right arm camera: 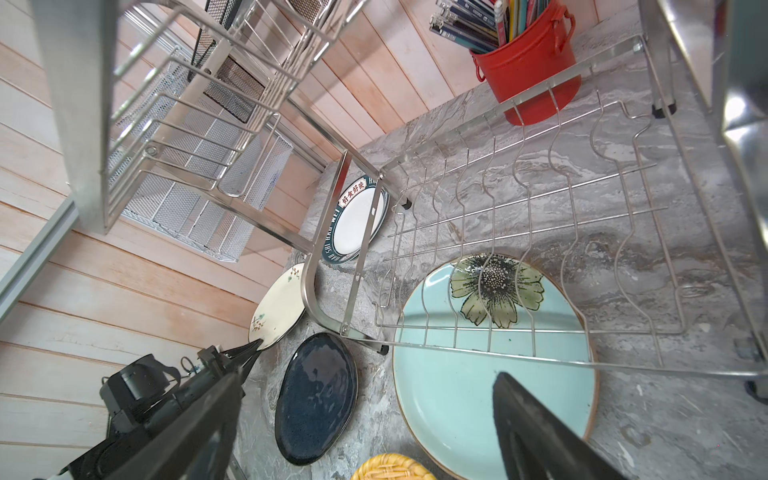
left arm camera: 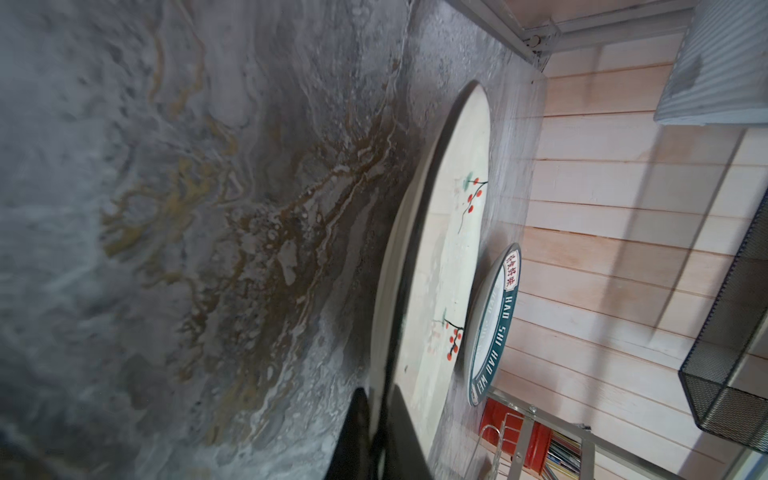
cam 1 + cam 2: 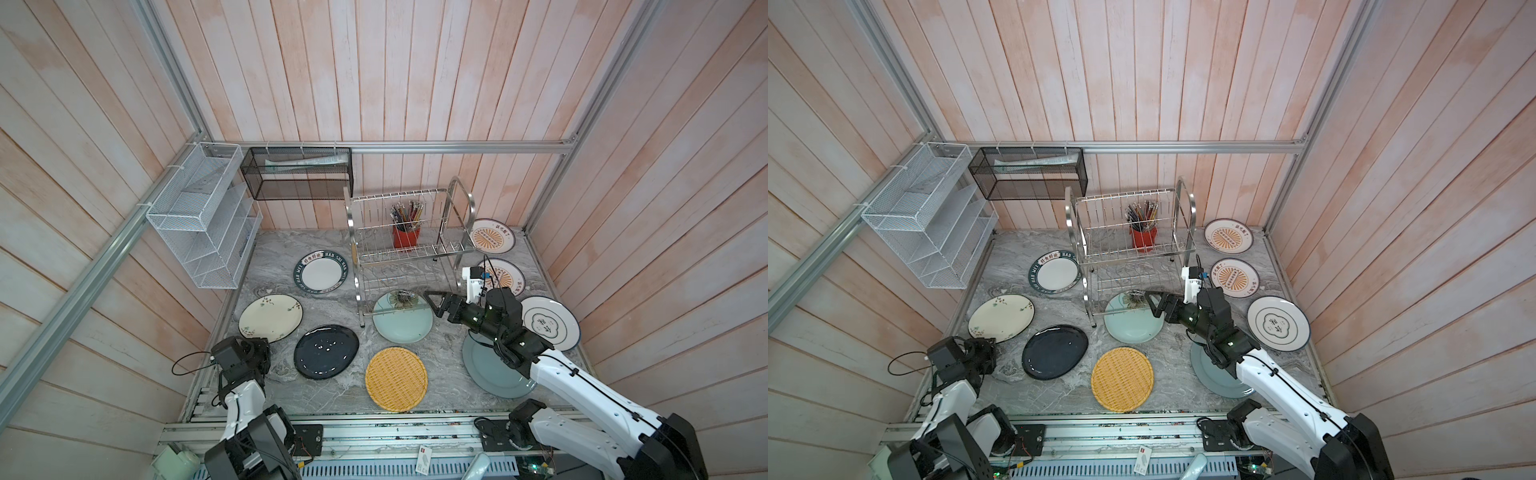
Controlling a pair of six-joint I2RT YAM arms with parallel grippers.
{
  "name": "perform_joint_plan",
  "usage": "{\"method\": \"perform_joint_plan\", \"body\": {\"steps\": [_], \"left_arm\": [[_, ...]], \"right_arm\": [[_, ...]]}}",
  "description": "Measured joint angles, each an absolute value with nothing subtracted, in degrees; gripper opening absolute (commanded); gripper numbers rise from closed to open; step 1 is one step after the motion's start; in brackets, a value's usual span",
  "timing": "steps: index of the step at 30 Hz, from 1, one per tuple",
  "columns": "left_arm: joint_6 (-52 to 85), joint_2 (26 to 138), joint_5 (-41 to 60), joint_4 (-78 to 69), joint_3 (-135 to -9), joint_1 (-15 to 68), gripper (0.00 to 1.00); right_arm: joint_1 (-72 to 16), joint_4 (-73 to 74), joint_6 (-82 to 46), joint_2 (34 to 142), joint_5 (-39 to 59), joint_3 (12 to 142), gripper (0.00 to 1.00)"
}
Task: Load the plates into the dish rack
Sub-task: 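Grasp the cream plate's near edge with the left gripper and tilt it upright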
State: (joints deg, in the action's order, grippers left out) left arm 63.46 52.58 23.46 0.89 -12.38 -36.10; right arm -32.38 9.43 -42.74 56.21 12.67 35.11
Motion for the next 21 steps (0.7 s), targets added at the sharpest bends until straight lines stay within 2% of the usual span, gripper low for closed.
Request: {"method": "perform_joint_plan", "body": {"steps": [11, 21], "left_arm": [[55.37, 45.36, 26.44, 20.23, -19.55, -38.09, 0.0], [53.63, 44.91, 33.67, 20.29, -21.98, -38.37, 0.0]], "right_arm": [[-32.45, 8.16, -40.36, 57.32, 12.29, 37.65, 0.95], [-32.45, 7.44, -40.21, 56.9, 12.27, 37.19, 0.95]]}}
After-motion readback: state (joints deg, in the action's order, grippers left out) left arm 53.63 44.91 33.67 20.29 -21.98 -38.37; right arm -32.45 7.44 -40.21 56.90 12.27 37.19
